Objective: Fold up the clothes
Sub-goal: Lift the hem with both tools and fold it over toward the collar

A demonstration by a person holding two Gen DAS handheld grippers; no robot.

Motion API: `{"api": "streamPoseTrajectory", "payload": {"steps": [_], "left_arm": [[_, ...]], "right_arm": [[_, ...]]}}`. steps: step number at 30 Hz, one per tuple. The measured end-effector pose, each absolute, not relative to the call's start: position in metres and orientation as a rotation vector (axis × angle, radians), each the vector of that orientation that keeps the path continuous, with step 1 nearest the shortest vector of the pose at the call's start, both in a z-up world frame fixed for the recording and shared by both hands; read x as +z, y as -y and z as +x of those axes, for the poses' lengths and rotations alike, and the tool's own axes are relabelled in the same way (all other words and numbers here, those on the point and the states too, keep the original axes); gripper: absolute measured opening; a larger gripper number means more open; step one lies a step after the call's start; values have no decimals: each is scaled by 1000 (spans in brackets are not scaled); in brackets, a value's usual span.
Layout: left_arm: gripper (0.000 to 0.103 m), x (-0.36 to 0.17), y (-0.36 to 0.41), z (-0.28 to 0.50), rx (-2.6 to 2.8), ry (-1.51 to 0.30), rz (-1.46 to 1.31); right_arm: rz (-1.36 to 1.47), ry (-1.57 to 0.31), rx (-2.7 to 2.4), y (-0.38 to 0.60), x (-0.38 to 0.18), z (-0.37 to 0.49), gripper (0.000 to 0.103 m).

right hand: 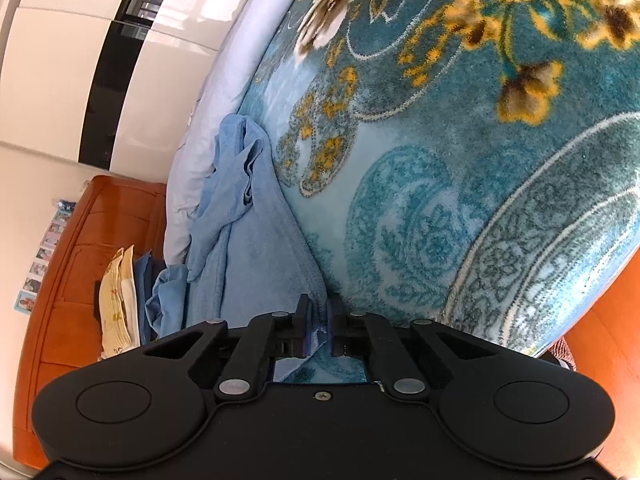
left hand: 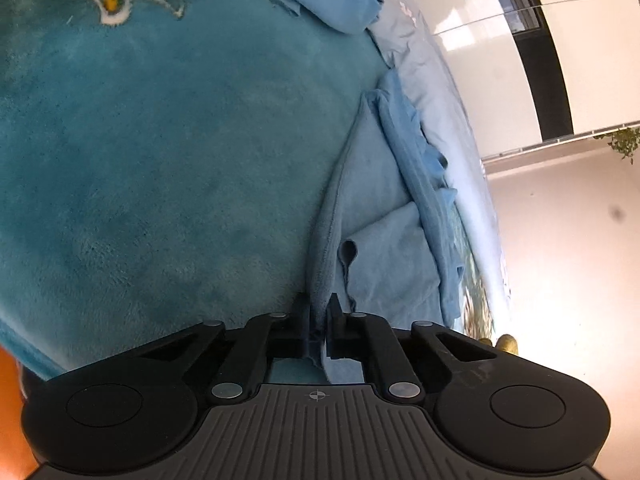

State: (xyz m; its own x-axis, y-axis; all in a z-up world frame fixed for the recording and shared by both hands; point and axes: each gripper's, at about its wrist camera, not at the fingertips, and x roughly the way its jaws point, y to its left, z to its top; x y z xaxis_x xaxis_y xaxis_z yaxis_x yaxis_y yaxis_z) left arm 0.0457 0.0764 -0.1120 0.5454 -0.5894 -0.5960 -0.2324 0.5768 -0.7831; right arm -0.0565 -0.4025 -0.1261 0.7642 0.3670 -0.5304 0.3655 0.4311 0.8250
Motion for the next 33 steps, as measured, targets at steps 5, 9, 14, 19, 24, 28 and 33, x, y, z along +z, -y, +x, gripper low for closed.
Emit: {"api": "streamPoseTrajectory", "payload": {"steps": [5, 9, 14, 19, 24, 28, 33], "left_arm": [[3, -97, -77, 44, -291, -939, -978], [2, -78, -78, 42, -318, -877, -979], [1, -56, -78, 41, -342, -825, -960], [1, -48, -80, 33, -358, -827, -955], [1, -44, -85, 20, -380, -843, -947], [1, -47, -90, 0, -392, -879, -929], [1, -51, -98, -20, -402, -907, -938]], "right_arm": [[1157, -710, -6, 401, -122, -57, 6], [1149, -669, 0, 400, -112, -58, 5], [1100, -587, 29, 399, -86, -61, 5], [1068, -558, 52, 398, -67, -67, 4], [1068, -558, 41, 400, -61, -87, 4], [1014, -571, 25, 391, -52, -106, 4], [990, -569, 45, 383, -40, -127, 4]]}}
